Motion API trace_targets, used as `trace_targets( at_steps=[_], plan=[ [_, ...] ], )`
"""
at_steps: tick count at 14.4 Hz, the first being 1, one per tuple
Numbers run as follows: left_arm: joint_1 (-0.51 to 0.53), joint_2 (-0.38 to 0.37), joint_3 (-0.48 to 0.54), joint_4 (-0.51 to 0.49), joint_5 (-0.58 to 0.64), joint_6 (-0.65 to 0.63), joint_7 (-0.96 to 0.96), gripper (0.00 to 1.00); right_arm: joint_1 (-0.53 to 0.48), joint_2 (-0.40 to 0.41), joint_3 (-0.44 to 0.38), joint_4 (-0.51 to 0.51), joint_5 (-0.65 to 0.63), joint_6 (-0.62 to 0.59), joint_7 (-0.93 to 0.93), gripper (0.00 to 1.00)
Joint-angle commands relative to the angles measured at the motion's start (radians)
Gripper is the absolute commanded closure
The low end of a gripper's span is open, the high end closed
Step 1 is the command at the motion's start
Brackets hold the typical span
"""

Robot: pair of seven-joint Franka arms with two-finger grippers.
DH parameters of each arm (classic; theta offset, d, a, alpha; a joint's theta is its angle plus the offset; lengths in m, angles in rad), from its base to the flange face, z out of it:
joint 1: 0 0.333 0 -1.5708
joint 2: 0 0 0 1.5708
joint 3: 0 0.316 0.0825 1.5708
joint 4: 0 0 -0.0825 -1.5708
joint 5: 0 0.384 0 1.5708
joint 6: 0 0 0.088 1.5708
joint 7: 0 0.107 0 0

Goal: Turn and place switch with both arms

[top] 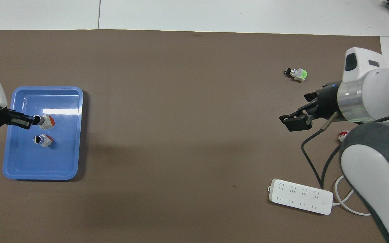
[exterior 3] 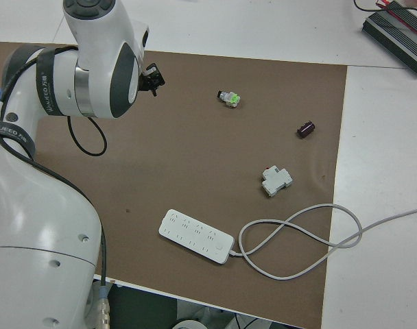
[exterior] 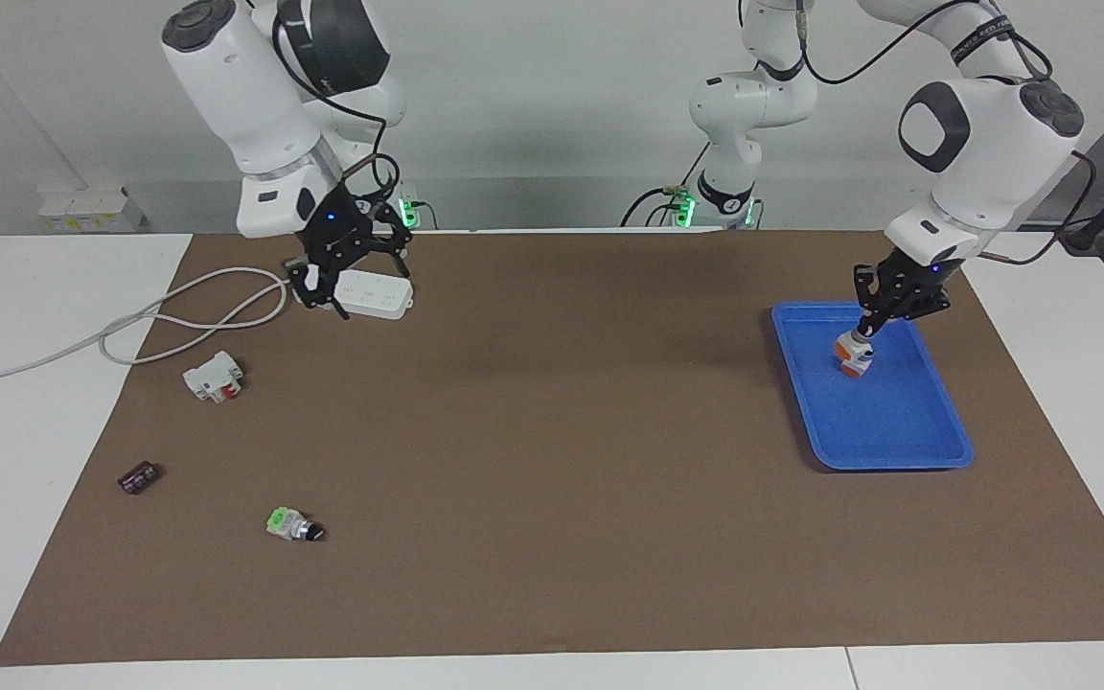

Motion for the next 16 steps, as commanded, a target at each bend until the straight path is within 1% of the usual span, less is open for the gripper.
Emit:
trace_targets(
  at_steps=[1,2,3,4,6,7,9,11,13,15,16],
  plan=[
    [0.060,0.018,-0.013,-0.022,0.062,0.054,0.007,1.00,0.086,-0.016,-0.185,-0.001,-0.017,-0.019,0.039,0.00],
    [0.076,0.027,-0.013,-0.034,0.070,0.075,0.007,1.00,0.118,-0.016,-0.245,0.001,-0.017,-0.019,0.041,0.00],
    [0.097,0.035,-0.013,-0.045,0.072,0.104,0.007,1.00,0.129,-0.016,-0.282,-0.001,-0.017,-0.019,0.042,0.00],
    [0.117,0.052,-0.013,-0.054,0.073,0.127,0.005,1.00,0.129,-0.016,-0.300,0.001,-0.018,-0.015,0.050,0.00],
    [0.146,0.066,-0.012,-0.085,0.079,0.193,0.007,1.00,0.129,-0.015,-0.321,0.002,-0.034,-0.009,0.152,0.00],
    [0.157,0.066,-0.012,-0.088,0.080,0.206,0.007,1.00,0.131,-0.016,-0.333,0.004,-0.058,-0.009,0.203,0.00],
    [0.188,0.073,-0.012,-0.088,0.081,0.233,0.007,1.00,0.134,-0.016,-0.337,0.037,-0.119,-0.013,0.299,0.00],
    [0.214,0.082,-0.012,-0.108,0.081,0.252,0.005,1.00,0.139,-0.015,-0.320,0.077,-0.226,-0.024,0.433,0.00],
    [0.211,0.070,-0.012,-0.148,0.081,0.255,-0.015,1.00,0.175,-0.007,-0.318,0.122,-0.282,-0.097,0.548,0.00],
    [0.212,0.066,-0.012,-0.184,0.081,0.266,-0.036,1.00,0.174,0.025,-0.306,0.192,-0.323,-0.186,0.576,0.00],
    [0.213,0.066,-0.012,-0.200,0.081,0.275,-0.039,1.00,0.165,0.039,-0.285,0.224,-0.327,-0.218,0.578,0.00]
  ],
)
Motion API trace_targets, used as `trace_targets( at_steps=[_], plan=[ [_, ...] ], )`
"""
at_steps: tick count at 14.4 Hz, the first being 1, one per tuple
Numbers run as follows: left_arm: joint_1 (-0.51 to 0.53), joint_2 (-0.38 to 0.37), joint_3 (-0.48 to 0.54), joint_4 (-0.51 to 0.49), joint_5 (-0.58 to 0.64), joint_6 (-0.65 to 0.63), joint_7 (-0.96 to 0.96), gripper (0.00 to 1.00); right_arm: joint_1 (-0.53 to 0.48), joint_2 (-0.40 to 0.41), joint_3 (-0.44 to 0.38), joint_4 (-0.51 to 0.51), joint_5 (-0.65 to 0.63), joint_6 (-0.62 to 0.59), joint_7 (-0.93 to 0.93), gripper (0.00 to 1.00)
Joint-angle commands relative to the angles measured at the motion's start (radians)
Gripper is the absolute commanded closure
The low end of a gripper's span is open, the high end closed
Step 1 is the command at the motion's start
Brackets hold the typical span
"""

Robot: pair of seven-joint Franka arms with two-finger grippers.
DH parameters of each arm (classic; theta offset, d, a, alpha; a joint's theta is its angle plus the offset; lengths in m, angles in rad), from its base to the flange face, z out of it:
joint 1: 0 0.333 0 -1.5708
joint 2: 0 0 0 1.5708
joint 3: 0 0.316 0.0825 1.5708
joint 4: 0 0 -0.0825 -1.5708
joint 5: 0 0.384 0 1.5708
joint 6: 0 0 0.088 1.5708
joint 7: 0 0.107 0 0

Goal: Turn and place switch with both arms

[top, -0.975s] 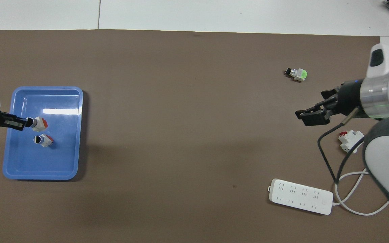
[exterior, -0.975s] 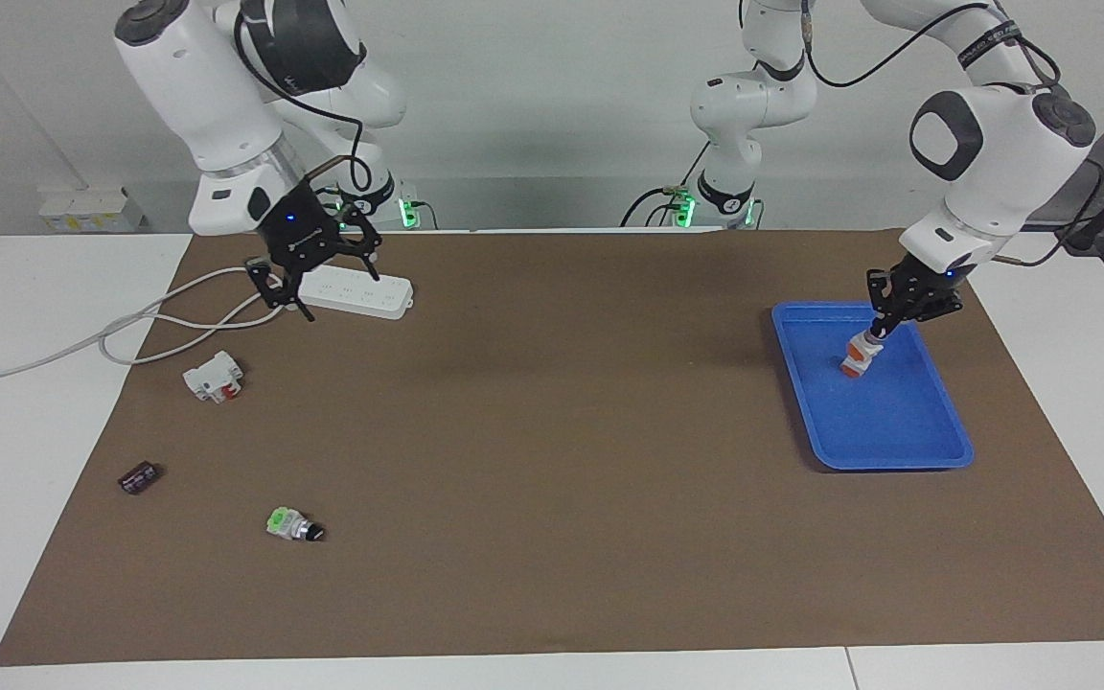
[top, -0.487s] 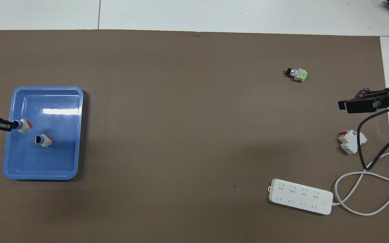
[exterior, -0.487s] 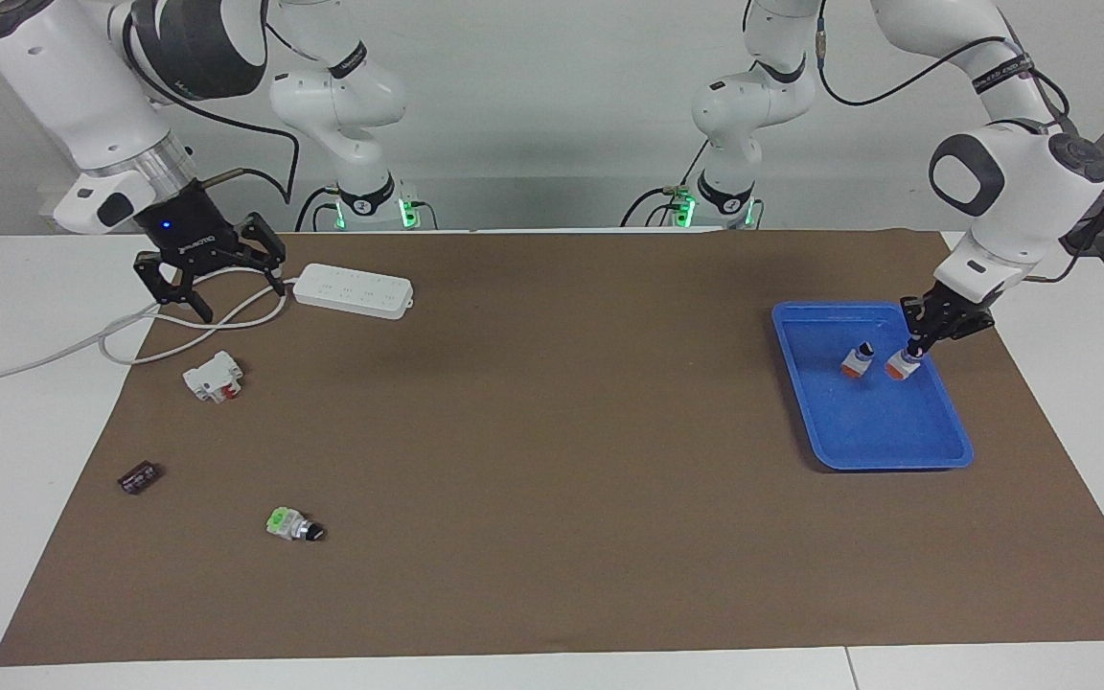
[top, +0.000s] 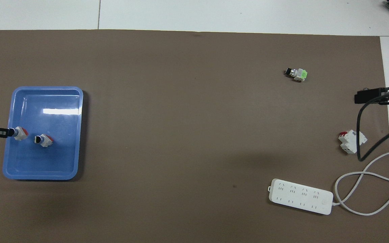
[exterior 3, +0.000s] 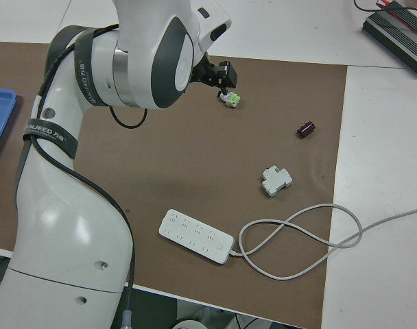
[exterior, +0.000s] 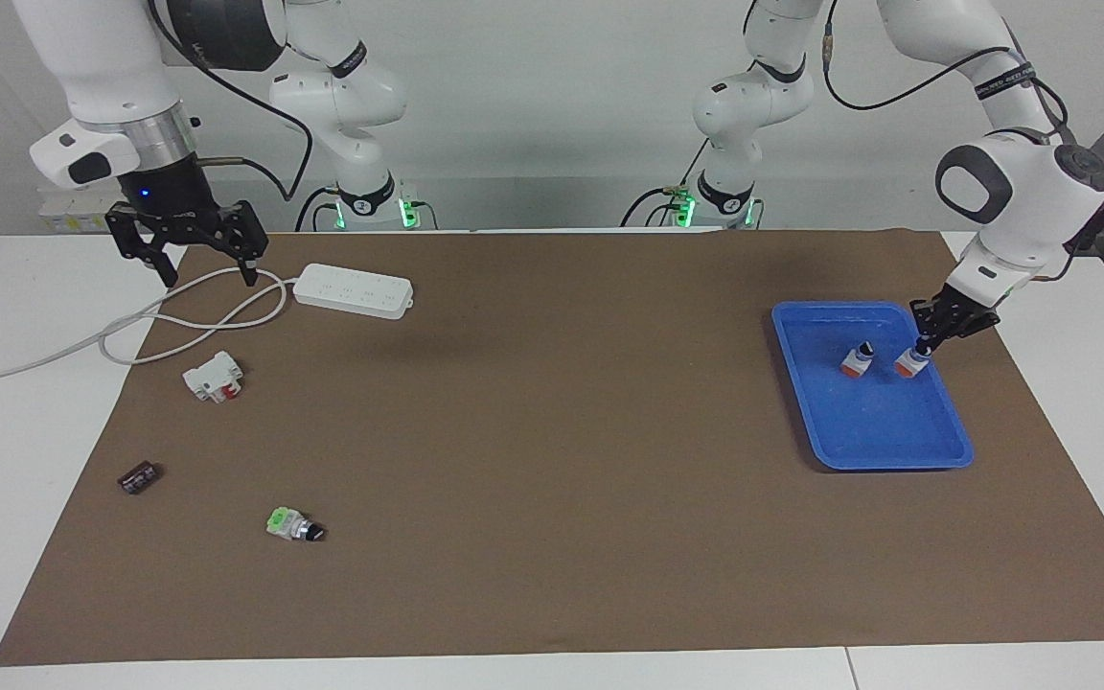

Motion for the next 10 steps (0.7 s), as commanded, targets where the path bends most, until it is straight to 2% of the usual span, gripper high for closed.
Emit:
trace_targets(
  at_steps=[1,3,5,9,10],
  plan=[
    [0.011,-0.022,-0.010,-0.068,0.021,0.049,-0.030,1.00,-0.025,0.047,0.039,0.101,-0.026,-0.093,0.028,0.00],
    [0.012,-0.020,-0.010,-0.073,0.021,0.051,-0.033,1.00,-0.086,0.053,0.093,0.112,-0.019,-0.113,0.027,0.00],
    [0.014,-0.019,-0.010,-0.068,0.022,0.046,-0.032,1.00,-0.089,0.053,0.108,0.115,-0.012,-0.142,0.031,0.00],
    [0.014,-0.011,-0.010,-0.044,0.048,0.046,-0.035,0.48,-0.095,0.050,0.108,0.095,-0.006,-0.135,0.033,0.00],
    [0.014,-0.006,-0.010,-0.030,0.048,0.042,-0.035,0.41,-0.095,0.050,0.108,0.092,-0.006,-0.135,0.033,0.00]
  ],
)
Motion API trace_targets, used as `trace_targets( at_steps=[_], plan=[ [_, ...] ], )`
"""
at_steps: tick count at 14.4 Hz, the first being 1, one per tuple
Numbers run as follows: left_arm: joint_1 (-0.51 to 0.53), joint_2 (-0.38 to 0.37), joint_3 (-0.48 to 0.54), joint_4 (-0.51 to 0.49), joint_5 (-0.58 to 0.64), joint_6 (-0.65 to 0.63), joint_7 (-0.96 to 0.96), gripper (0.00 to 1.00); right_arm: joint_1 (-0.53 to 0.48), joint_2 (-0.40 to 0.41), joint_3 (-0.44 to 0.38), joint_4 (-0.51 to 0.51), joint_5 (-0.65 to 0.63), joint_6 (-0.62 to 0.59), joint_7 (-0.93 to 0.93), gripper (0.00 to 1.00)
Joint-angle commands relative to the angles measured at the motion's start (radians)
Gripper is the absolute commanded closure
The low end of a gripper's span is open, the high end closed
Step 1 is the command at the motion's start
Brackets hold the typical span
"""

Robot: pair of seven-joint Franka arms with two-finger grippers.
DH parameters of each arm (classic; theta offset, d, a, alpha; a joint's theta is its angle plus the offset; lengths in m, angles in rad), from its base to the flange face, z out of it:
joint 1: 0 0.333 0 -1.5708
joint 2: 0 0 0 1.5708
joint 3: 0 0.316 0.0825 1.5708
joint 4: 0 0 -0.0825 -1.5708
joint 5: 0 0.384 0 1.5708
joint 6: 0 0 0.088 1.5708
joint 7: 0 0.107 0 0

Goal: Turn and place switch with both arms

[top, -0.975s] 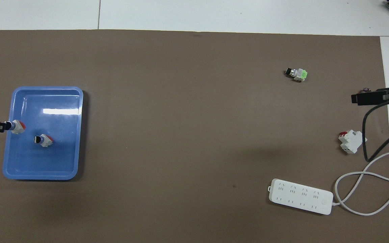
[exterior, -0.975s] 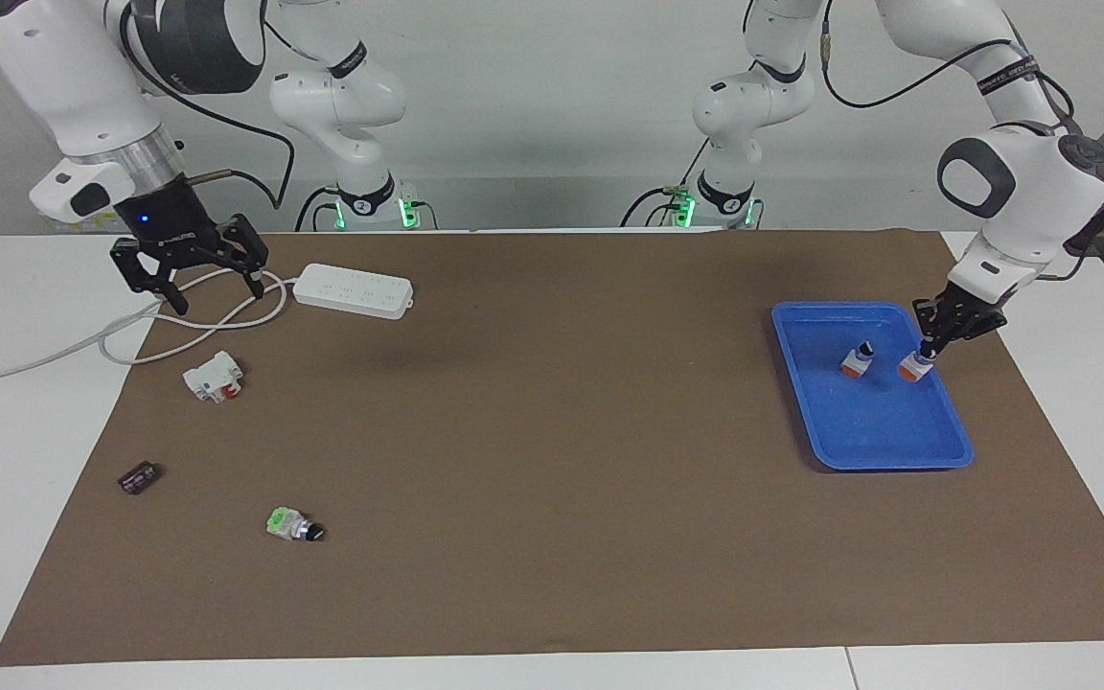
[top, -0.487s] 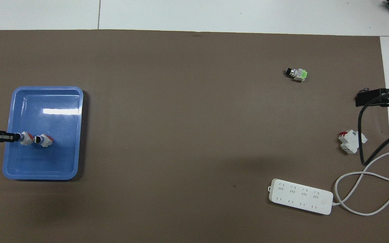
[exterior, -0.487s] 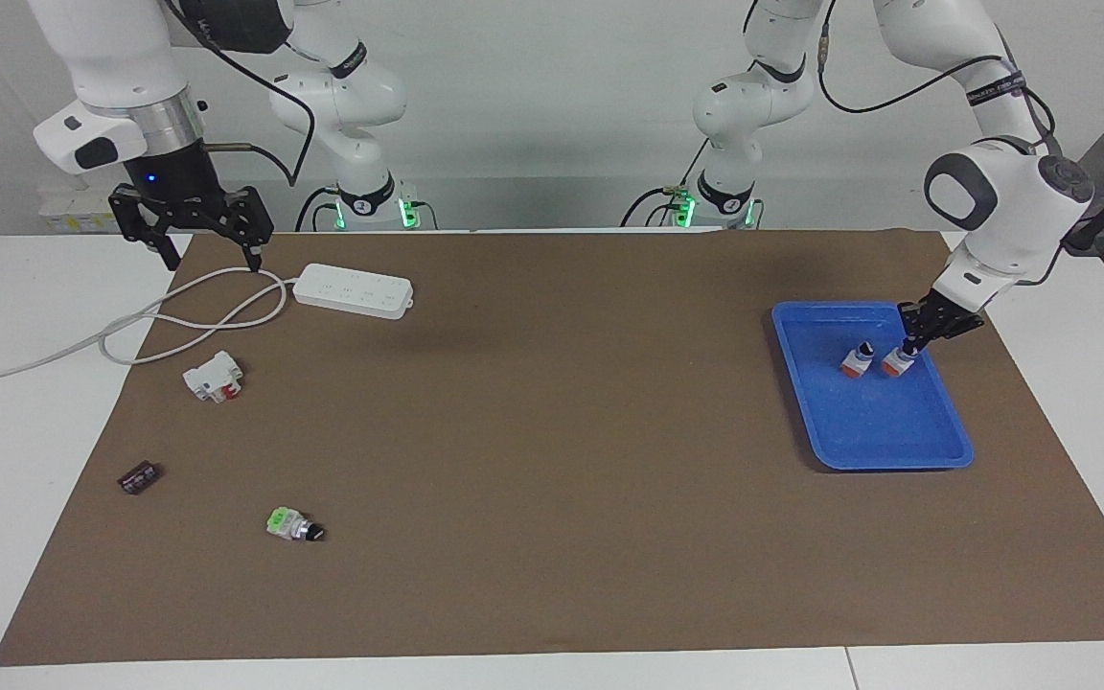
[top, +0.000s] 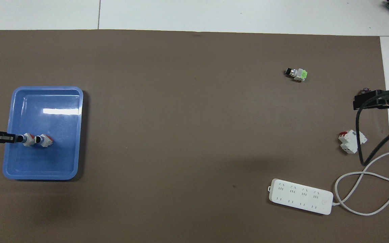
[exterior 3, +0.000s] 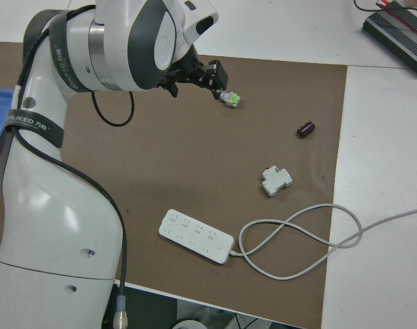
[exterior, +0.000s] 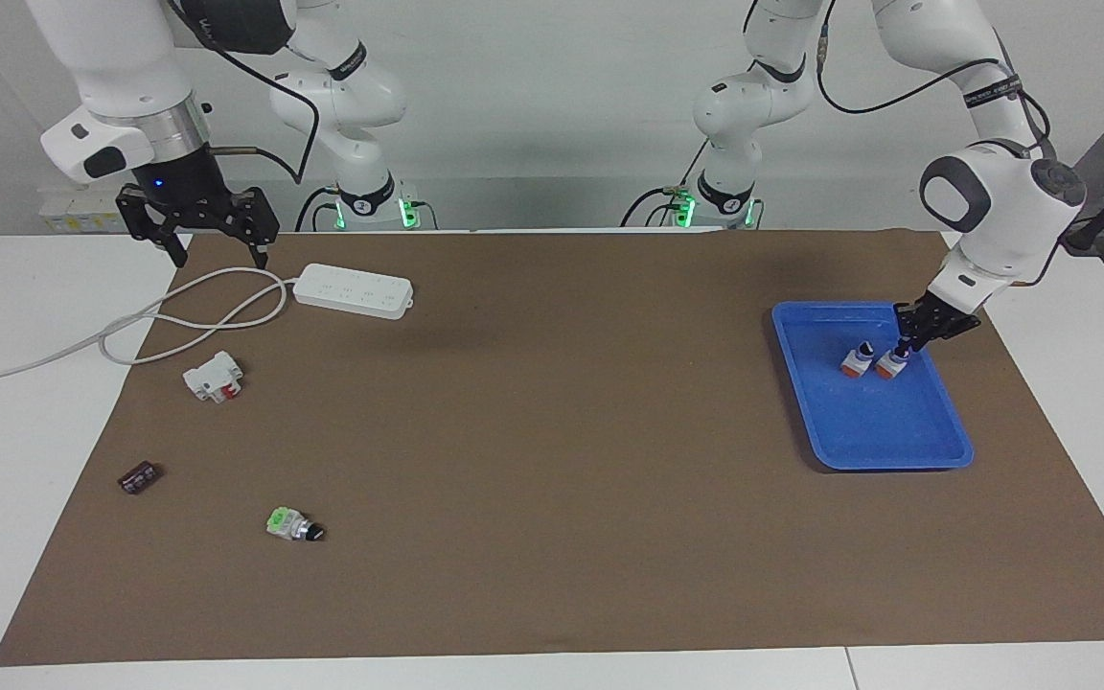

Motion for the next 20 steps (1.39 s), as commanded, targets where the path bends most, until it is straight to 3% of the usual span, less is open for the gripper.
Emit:
trace_targets(
  at_steps=[1,4,9,14,15,16,20],
  plan=[
    [0.009,-0.001,-0.009,0.031,0.030,-0.002,-0.019,0.40,-0.019,0.004,0.016,0.003,0.001,-0.016,0.017,0.00],
    [-0.016,0.023,-0.012,0.138,0.030,-0.073,-0.072,0.40,-0.006,-0.001,0.016,-0.008,0.001,-0.019,0.015,0.00],
    [-0.170,0.065,-0.011,0.367,0.097,-0.258,-0.244,0.42,0.005,-0.010,0.017,-0.008,0.004,-0.051,0.023,0.00],
    [-0.284,0.059,-0.015,0.562,0.096,-0.465,-0.354,0.44,-0.009,-0.011,0.011,-0.006,0.064,-0.088,0.031,0.00],
    [-0.295,0.053,-0.020,0.593,0.088,-0.493,-0.368,0.29,-0.009,-0.013,0.009,-0.005,0.064,-0.089,0.028,0.00],
    [-0.306,0.048,-0.023,0.611,0.084,-0.522,-0.370,0.21,-0.009,-0.013,0.009,-0.005,0.064,-0.089,0.031,0.00],
    [-0.356,0.048,-0.023,0.741,0.036,-0.702,-0.399,0.00,-0.009,-0.017,0.013,-0.008,0.061,-0.086,0.025,0.00]
  ],
)
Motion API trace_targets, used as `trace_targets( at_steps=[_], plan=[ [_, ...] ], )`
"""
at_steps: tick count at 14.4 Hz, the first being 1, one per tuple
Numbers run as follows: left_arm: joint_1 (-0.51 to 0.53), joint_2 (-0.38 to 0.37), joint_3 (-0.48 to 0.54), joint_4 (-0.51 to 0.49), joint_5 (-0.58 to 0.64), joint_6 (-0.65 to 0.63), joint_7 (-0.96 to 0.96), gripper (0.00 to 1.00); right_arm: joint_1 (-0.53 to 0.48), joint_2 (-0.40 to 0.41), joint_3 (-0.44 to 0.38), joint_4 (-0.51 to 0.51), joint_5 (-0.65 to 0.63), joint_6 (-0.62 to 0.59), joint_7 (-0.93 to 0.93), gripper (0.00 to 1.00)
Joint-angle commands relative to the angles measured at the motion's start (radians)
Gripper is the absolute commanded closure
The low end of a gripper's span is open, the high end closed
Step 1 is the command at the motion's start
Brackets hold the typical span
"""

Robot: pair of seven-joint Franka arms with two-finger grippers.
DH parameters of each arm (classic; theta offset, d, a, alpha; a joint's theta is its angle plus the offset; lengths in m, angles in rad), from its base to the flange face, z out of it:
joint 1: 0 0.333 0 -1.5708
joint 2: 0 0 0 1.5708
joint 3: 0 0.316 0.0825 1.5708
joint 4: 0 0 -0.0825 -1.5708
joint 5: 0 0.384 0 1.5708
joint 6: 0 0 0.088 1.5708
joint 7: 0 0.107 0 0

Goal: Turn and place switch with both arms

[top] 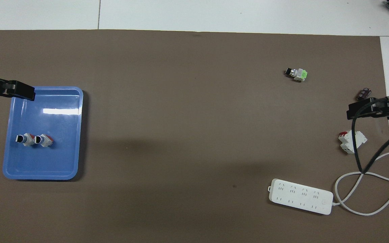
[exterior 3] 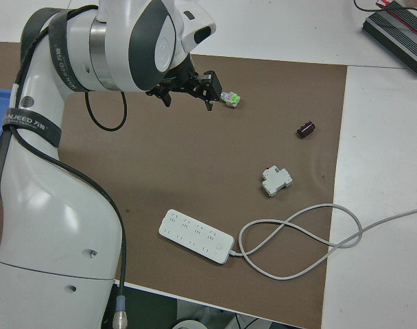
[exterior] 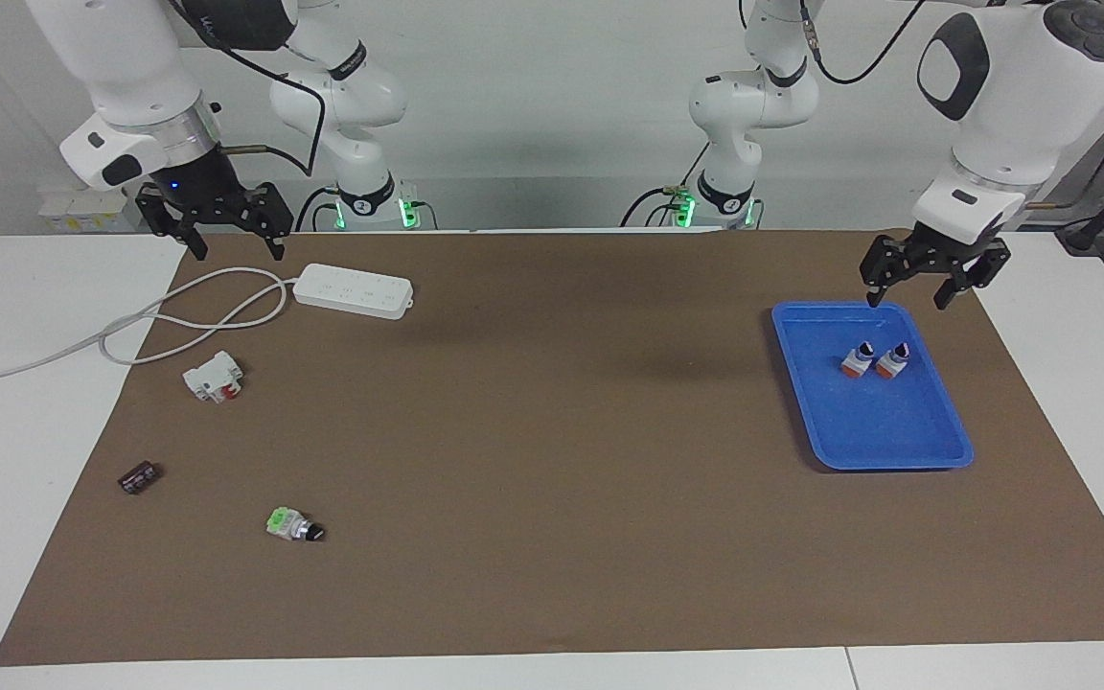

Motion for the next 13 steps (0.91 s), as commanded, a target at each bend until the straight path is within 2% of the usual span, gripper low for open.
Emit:
trace_targets(
  at_steps=[1,3,6,8,13],
  plan=[
    [-0.029,0.015,0.009,0.101,-0.032,-0.113,-0.027,0.00,-0.006,-0.014,0.006,-0.007,0.016,-0.008,0.017,0.00],
    [-0.025,-0.037,0.015,0.096,-0.065,-0.103,-0.033,0.00,-0.015,-0.014,0.005,-0.007,0.019,-0.003,0.012,0.00],
    [-0.016,-0.068,0.017,0.046,-0.062,-0.081,-0.031,0.00,-0.005,-0.011,0.009,0.001,0.020,0.000,0.010,0.00],
    [-0.016,-0.075,0.020,0.023,-0.060,-0.045,-0.030,0.00,0.000,-0.005,0.012,0.012,0.005,0.000,0.014,0.00],
    [-0.016,-0.075,0.020,0.024,-0.057,-0.044,-0.030,0.00,-0.015,-0.005,0.009,0.009,0.007,0.001,0.072,0.00]
  ],
)
